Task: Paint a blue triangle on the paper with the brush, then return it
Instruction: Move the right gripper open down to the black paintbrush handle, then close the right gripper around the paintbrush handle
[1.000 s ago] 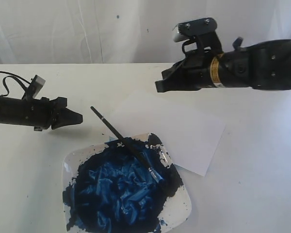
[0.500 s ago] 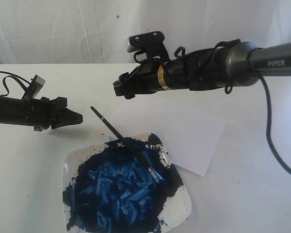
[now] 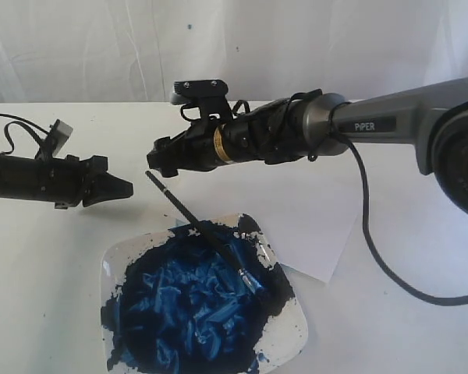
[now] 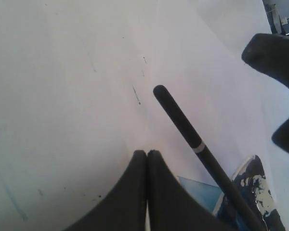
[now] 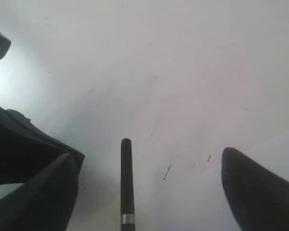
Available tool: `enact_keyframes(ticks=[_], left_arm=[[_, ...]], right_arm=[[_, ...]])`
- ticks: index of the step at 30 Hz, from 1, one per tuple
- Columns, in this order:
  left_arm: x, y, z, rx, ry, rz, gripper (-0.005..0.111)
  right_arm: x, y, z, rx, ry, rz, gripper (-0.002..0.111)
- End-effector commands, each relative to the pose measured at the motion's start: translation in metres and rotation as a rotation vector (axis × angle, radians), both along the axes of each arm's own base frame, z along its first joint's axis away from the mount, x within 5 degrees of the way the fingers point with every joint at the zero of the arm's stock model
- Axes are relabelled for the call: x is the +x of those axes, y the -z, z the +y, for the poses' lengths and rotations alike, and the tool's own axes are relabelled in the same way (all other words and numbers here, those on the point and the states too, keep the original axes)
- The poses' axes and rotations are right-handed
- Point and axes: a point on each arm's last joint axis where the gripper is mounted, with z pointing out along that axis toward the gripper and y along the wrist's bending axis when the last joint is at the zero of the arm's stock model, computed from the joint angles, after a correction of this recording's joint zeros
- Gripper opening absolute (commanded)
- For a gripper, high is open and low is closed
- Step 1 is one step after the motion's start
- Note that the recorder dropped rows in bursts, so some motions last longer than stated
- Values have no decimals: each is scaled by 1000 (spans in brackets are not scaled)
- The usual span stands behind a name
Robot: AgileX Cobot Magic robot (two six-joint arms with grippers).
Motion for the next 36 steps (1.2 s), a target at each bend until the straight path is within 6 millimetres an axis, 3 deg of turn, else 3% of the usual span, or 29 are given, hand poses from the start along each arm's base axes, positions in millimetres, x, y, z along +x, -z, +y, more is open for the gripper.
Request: enact_keyframes(ticks=[1, 7, 17, 28, 36], left_arm=[[1, -2, -1, -20, -1, -10, 0], [1, -2, -1, -22, 1, -10, 0], [1, -2, -1, -21, -1, -10, 0], [1, -1, -1, -19, -2, -10, 0], [1, -1, -1, -19, -2, -10, 0]], right_arm=[[1, 5, 4, 7, -3, 76, 76], [0, 24, 7, -5, -30, 118, 74], [-1, 30, 8, -22, -65, 108, 73], [-5, 43, 12, -36, -82, 132, 64], [-9, 48, 15, -39, -99, 147, 52]])
